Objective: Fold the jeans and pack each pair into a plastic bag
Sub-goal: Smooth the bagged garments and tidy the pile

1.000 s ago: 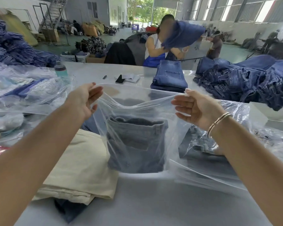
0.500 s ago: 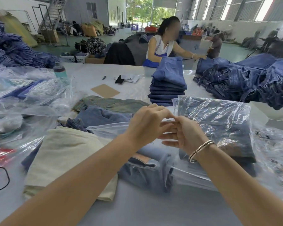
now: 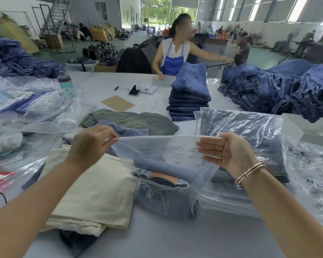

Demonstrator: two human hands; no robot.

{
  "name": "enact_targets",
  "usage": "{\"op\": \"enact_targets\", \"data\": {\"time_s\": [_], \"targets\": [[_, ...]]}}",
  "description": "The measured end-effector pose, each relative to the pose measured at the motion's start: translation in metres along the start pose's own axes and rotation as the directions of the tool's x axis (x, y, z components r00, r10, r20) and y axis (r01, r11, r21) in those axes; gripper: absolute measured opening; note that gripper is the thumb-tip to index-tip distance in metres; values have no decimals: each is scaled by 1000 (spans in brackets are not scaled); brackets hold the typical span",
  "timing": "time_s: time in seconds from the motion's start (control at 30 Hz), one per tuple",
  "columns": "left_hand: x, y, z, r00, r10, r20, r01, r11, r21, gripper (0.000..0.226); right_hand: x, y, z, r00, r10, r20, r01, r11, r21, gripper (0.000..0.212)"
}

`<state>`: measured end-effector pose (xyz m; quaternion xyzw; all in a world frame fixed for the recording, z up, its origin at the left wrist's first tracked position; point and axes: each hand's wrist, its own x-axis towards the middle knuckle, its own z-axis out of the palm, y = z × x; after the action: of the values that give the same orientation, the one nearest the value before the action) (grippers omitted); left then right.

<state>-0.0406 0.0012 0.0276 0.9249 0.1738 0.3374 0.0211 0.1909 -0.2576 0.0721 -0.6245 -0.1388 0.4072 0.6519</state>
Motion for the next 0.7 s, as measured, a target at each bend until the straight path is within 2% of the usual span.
{"op": "enact_targets", "data": {"time_s": [0.07, 0.13, 0.2, 0.27, 0.3, 0.33, 0.37, 0.43, 0.47, 0.53, 0.57, 0.63, 0.67, 0.7], "targets": [[-11, -23, -9, 993, -111, 44, 109, 992, 62, 6, 1, 2, 5, 1000, -20, 12, 20, 1000, -14, 54], [-13, -27, -8, 986, -141, 88, 136, 989, 55, 8, 3, 4, 14, 998, -51, 29, 52, 998, -23, 54], [-5, -9, -1, 980, -129, 154, 139, 989, -52, 32, 3, 7, 22, 996, -75, 49, 77, 997, -25, 54], [10, 18, 10, 954, -82, 289, 131, 979, -155, 61, 2, 10, 26, 993, -95, 73, 99, 994, -55, 55], [20, 31, 17, 934, -59, 352, 126, 978, -168, 67, 0, 12, 26, 991, -104, 79, 109, 992, -65, 55], [30, 43, 24, 918, -38, 394, 123, 974, -192, 62, -2, 14, 26, 990, -116, 85, 121, 991, -59, 55], [40, 53, 31, 913, -27, 408, 128, 966, -223, 47, -5, 17, 25, 986, -136, 95, 140, 990, -33, 53], [57, 68, 37, 934, -47, 353, 152, 949, -277, 20, -10, 29, 20, 973, -182, 142, 172, 982, 79, 48], [64, 72, 39, 945, -63, 320, 156, 949, -275, 19, -14, 39, 17, 971, -171, 167, 149, 979, 138, 47], [73, 79, 40, 965, -69, 254, 129, 966, -224, 19, -19, 71, 13, 978, -1, 207, -29, 989, 143, 45], [75, 83, 38, 976, -62, 209, 107, 972, -210, 19, -21, 94, 14, 970, 138, 203, -154, 986, 67, 42], [82, 91, 31, 991, -24, 134, 52, 977, -205, 21, -20, 138, 20, 887, 421, 190, -407, 907, -108, 37], [85, 96, 25, 995, 3, 102, 18, 978, -207, 22, -19, 154, 26, 832, 518, 196, -503, 855, -125, 41], [88, 101, 16, 997, 37, 66, -21, 975, -220, 23, -14, 165, 32, 800, 554, 229, -556, 829, -62, 49]]}}
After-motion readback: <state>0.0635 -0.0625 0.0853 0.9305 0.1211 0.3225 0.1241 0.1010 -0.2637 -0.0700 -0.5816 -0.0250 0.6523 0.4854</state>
